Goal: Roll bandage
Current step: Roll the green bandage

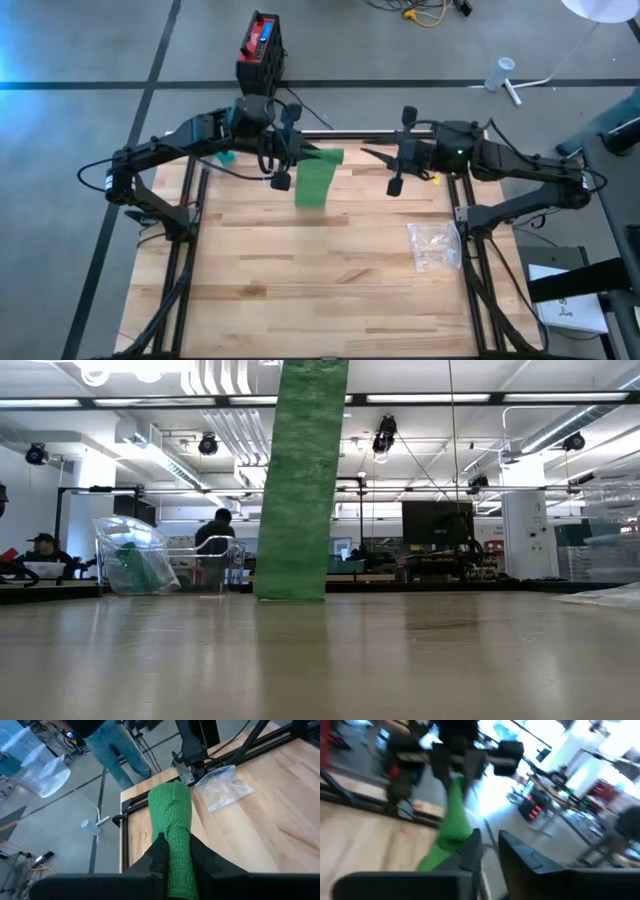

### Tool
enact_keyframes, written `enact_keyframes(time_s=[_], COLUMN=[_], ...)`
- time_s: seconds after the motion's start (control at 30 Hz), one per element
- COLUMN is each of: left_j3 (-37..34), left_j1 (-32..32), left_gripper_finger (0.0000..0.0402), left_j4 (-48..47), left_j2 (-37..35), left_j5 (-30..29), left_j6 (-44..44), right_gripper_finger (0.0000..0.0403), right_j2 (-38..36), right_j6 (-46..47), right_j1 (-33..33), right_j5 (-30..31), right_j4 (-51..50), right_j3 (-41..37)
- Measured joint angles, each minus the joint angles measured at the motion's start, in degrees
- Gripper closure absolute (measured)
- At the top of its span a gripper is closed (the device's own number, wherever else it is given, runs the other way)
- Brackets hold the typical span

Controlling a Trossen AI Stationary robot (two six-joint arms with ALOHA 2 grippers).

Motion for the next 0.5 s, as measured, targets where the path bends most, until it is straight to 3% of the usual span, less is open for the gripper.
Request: enact_keyframes(time_s=[0.17,0.37,0.5], left_j3=[0.00,-0.07,-0.09], left_j1=[0.49,0.51,0.51], left_gripper_finger=[0.0373,0.0378,0.0375], left_j4=[-0.07,1.18,2.51], left_j2=[-0.02,-0.02,-0.02], left_j5=[-0.10,-0.01,0.01], left_j6=[3.74,6.19,6.95], right_gripper_finger=[0.0276,0.0205,0.0179], right_j2=[1.34,7.32,10.86], right_j6=[0.18,-2.02,-2.09], right_j1=[-0.26,-1.18,-2.42], right_j5=[-7.84,-8.02,-7.79], right_j4=[5.90,13.64,14.81], right_j3=[-1.38,-1.53,-1.06])
